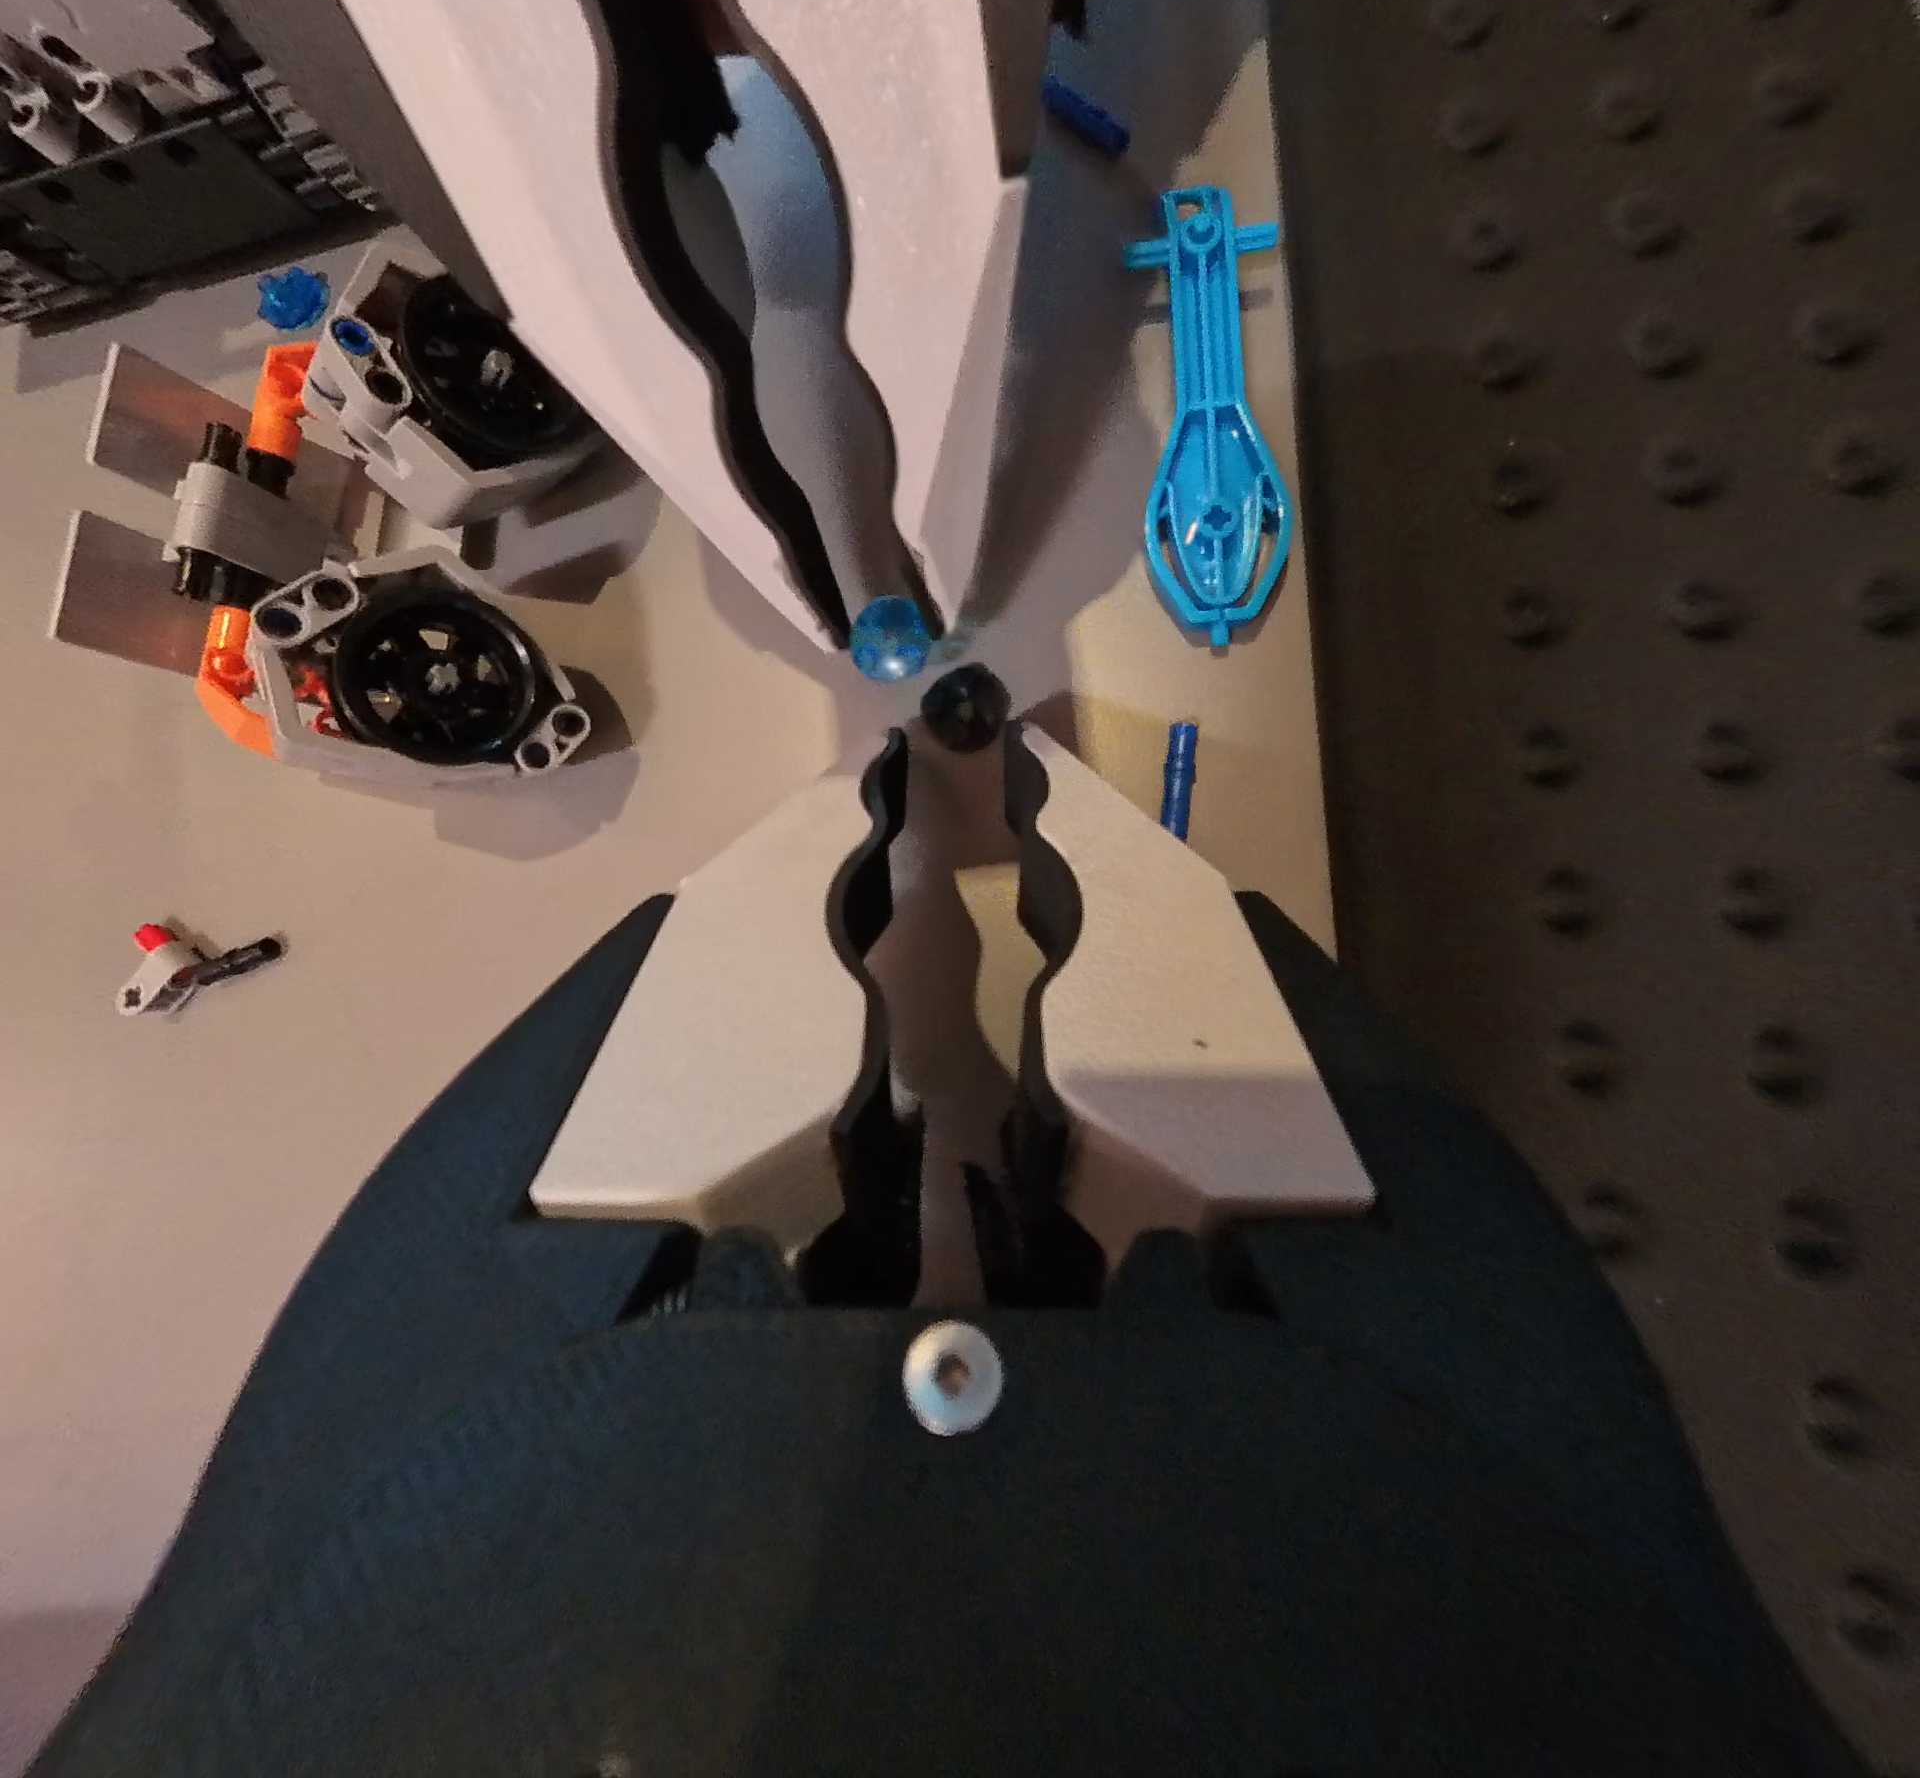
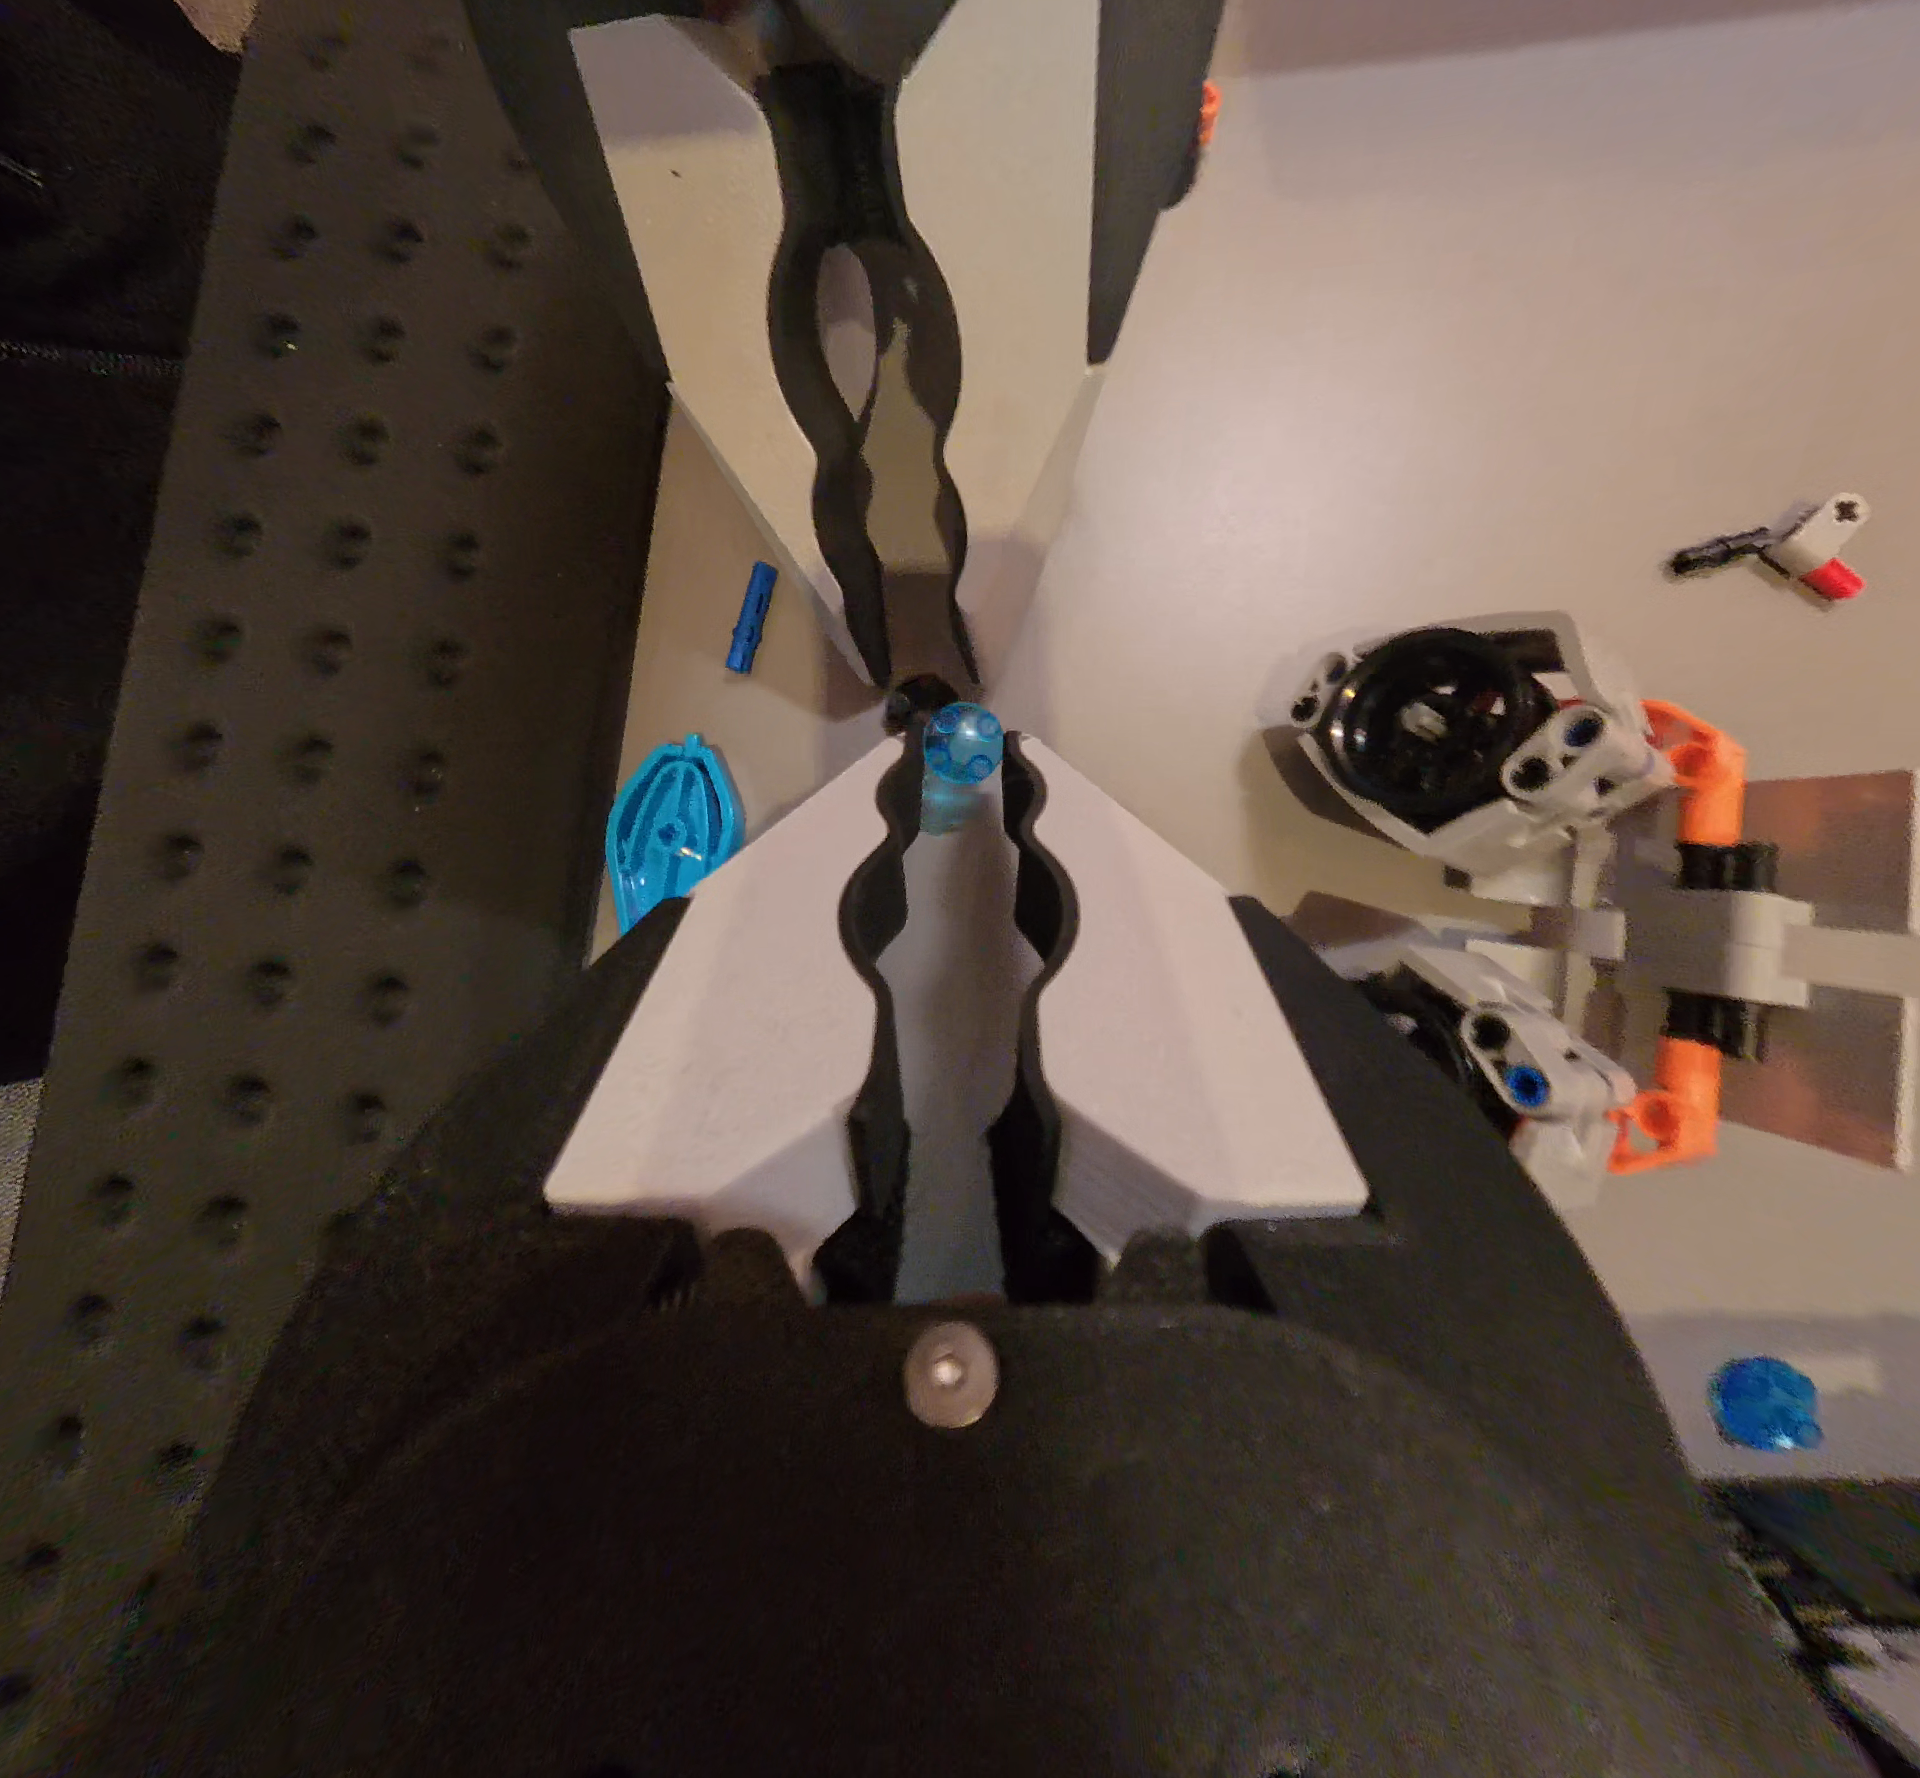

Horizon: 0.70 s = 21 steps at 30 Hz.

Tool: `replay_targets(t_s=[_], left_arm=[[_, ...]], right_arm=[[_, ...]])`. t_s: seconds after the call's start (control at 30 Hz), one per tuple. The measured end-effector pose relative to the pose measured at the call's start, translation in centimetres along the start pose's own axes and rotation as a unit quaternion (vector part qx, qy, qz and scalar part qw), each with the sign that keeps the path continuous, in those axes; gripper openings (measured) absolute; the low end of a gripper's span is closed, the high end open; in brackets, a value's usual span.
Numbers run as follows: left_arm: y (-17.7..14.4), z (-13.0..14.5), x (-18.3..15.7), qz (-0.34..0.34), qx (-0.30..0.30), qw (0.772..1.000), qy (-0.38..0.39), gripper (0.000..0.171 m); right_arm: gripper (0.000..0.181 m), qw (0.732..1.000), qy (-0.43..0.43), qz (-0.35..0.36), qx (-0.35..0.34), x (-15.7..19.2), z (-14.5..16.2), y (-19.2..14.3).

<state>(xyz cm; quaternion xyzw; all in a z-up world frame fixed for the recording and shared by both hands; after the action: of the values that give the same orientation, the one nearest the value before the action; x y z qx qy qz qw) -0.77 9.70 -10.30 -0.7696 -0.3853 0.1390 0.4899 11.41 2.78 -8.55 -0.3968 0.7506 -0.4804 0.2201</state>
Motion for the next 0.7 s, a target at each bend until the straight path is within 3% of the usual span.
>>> replay_targets(t_s=[0.37, 0.7], left_arm=[[0.5, -1.1, -0.3, -0.005, 0.017, 1.000, 0.023, 0.012], [0.4, -0.8, 1.0, 0.106, -0.019, 0.989, -0.104, 0.009]], right_arm=[[0.013, 1.000, -0.007, -0.002, 0.019, 0.1, 0.8, 0.2], [0.013, 1.000, -0.018, -0.003, 0.019, 0.3, 1.2, 0.0]])
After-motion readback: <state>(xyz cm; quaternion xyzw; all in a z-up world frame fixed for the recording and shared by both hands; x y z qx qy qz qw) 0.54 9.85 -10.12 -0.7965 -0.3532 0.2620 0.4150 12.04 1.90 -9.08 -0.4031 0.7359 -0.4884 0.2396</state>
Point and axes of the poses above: each gripper's, where its closed fingertips meet, y out along the fingers, z out of its underside, x = y × z across the jaws, the point moved 10 cm from there along -y, back along the fingers, and after that the axes turned 13 degrees about x, right-handed, at the moved point
